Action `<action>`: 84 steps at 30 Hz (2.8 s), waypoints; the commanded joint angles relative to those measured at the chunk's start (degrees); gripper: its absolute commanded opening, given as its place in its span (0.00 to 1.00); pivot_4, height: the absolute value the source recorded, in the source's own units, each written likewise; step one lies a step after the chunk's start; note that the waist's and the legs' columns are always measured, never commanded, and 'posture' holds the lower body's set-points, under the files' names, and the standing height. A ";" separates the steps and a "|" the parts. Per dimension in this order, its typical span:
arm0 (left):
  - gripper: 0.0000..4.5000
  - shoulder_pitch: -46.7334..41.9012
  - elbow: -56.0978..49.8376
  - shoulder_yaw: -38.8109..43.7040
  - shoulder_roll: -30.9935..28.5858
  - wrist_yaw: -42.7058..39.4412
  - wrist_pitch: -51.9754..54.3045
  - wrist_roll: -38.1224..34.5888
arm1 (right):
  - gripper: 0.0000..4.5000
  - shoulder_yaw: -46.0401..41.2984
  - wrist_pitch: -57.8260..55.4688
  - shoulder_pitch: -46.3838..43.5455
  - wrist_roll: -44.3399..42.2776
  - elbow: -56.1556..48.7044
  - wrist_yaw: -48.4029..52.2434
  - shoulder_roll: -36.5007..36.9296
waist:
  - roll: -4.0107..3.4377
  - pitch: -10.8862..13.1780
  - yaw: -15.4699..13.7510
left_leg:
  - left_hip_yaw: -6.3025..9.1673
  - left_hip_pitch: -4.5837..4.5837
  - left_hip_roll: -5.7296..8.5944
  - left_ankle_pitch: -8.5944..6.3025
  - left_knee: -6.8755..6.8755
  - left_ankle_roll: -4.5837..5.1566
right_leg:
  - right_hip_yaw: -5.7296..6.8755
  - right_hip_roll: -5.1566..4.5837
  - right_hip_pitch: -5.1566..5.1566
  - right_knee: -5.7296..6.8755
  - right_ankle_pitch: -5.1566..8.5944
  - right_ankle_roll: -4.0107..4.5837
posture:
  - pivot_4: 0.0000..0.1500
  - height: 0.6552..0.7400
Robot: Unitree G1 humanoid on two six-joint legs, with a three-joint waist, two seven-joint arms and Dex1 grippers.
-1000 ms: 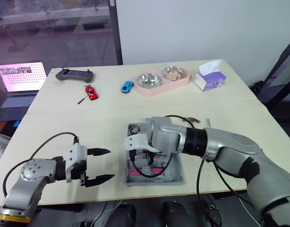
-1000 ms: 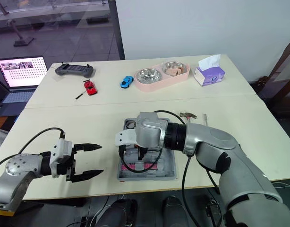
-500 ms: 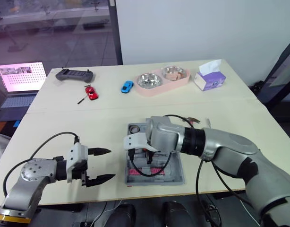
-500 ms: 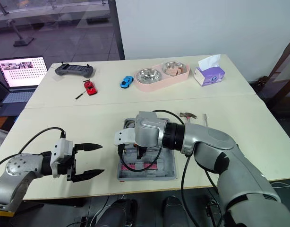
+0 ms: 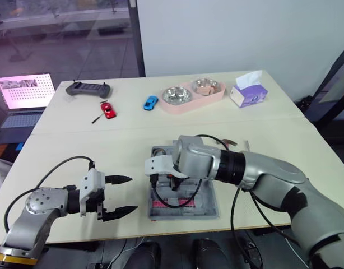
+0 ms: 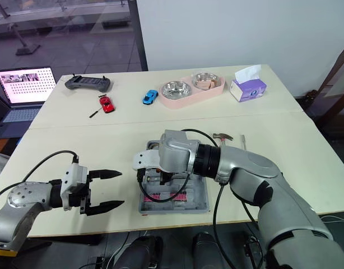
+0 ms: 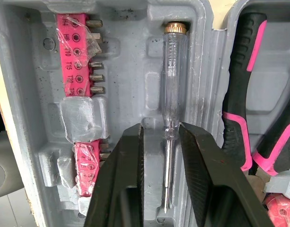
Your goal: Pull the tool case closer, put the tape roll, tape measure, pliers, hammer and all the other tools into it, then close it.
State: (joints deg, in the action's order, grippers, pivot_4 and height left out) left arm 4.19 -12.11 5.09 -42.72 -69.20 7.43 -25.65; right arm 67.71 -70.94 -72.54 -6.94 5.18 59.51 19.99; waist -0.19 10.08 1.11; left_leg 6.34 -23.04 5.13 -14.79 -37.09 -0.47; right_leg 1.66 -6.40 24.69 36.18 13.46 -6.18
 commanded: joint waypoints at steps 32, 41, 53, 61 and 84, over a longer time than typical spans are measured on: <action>1.00 -1.69 -0.89 3.15 -0.97 0.90 1.52 -2.22 | 0.01 -38.09 42.00 56.17 8.25 -25.09 -24.76 7.48 | 0.31 -0.17 -0.50 | -0.04 0.07 -0.03 0.02 -0.04 0.01 | -0.03 0.01 -0.39 -0.04 -0.01 0.02 | 1.00 0.97; 1.00 -1.25 -1.27 3.29 -1.01 1.09 1.43 -2.34 | 0.01 -39.92 41.67 56.96 10.21 -21.57 -26.35 4.27 | 0.31 -0.17 -0.44 | -0.02 0.09 -0.05 0.02 -0.02 0.01 | -0.04 0.06 -0.40 -0.03 0.00 0.03 | 1.00 0.97; 1.00 -1.72 -1.11 2.68 -0.57 1.20 0.85 -1.98 | 0.01 -39.41 32.63 58.26 11.53 -16.60 -25.98 3.94 | 0.32 -0.19 -0.59 | 0.00 0.40 -0.04 0.01 0.02 0.01 | -0.04 0.06 -0.62 -0.06 0.00 0.03 | 1.00 0.97; 1.00 -1.78 -0.85 2.62 -0.65 1.28 0.66 -1.76 | 0.01 -37.64 24.84 58.37 11.21 -16.64 -25.76 2.32 | 0.54 -0.60 -0.60 | 0.08 0.76 -0.05 -0.01 0.06 0.03 | -0.01 0.07 -0.94 -0.13 0.04 0.04 | 1.00 0.97; 1.00 1.39 13.86 10.99 -2.77 2.45 -5.81 0.25 | 0.18 -91.12 39.03 80.71 -13.32 -30.15 -3.69 24.14 | 0.47 -0.50 -1.90 | 0.01 0.62 -0.05 -0.14 0.06 0.23 | 0.05 -0.13 -1.24 -0.49 0.29 0.05 | 1.00 0.97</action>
State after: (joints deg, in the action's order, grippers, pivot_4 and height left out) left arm 5.39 0.51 12.91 -44.54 -66.87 3.17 -25.40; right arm -17.00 -33.19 6.62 -17.50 -27.00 53.33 42.73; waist 0.28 9.58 -0.79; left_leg 6.34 -22.41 5.07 -14.93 -37.08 -0.24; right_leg 1.70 -6.54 23.42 35.67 13.74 -6.12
